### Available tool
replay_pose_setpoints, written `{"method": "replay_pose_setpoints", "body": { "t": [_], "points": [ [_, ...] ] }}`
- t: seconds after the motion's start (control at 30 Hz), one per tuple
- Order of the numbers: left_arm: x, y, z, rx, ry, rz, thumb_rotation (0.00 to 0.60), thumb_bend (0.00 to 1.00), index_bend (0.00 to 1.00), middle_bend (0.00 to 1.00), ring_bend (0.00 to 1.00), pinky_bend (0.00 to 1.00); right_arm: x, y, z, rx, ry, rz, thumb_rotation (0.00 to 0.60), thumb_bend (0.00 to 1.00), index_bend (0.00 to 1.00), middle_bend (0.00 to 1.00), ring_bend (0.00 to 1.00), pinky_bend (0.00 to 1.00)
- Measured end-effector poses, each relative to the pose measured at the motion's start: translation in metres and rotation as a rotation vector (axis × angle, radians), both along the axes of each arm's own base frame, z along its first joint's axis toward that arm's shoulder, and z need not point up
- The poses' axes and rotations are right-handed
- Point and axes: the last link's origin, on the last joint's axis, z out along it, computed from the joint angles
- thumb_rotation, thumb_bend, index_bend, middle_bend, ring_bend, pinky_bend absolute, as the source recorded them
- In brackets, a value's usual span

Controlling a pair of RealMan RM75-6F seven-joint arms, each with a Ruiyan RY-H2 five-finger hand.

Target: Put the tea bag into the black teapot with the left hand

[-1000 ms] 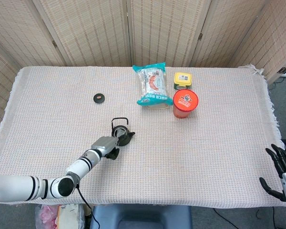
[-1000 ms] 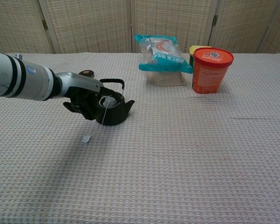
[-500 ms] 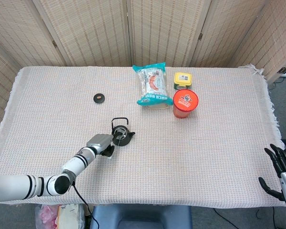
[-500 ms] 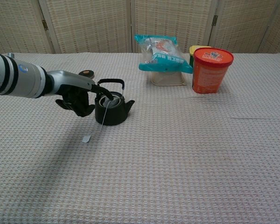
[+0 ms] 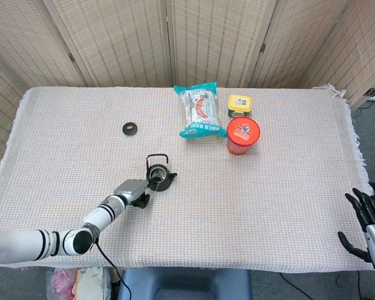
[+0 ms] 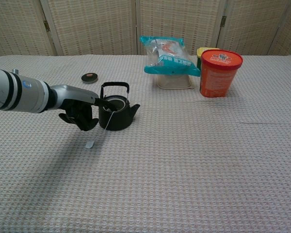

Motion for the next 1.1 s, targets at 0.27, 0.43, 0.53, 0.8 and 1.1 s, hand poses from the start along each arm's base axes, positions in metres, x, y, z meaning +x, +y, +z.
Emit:
{"method": "replay_pose_setpoints", "body": {
  "t": [0.27, 0.43, 0.53, 0.8, 1.1],
  "points": [
    [0.007, 0.002, 0.005, 0.016, -0.03, -0.017, 0.6, 0.75, 0.0, 1.0, 1.0, 1.0, 0.0, -0.001, -0.001, 0.004, 0.002, 0.001, 0.6, 0.27, 0.0, 0.0, 0.0, 0.0],
    [0.021, -0.001, 0.025, 0.059, -0.072, -0.045, 0.6, 0.74, 0.0, 1.0, 1.0, 1.0, 0.001, 0.001, -0.001, 0.01, 0.003, 0.009, 0.6, 0.27, 0.0, 0.0, 0.0, 0.0],
    [0.027, -0.005, 0.041, 0.092, -0.093, -0.068, 0.6, 0.74, 0.0, 1.0, 1.0, 1.0, 0.001, 0.002, -0.001, 0.006, 0.002, 0.011, 0.6, 0.27, 0.0, 0.0, 0.0, 0.0],
    [0.013, -0.036, 0.103, 0.241, -0.149, -0.138, 0.6, 0.74, 0.0, 1.0, 1.0, 1.0, 0.003, 0.006, 0.001, 0.0, -0.002, 0.027, 0.6, 0.27, 0.0, 0.0, 0.0, 0.0],
    [-0.07, -0.117, 0.171, 0.511, -0.181, -0.27, 0.6, 0.48, 0.0, 0.29, 0.35, 0.72, 0.004, 0.003, -0.007, 0.024, 0.026, 0.025, 0.6, 0.27, 0.0, 0.0, 0.0, 0.0]
  ]
}}
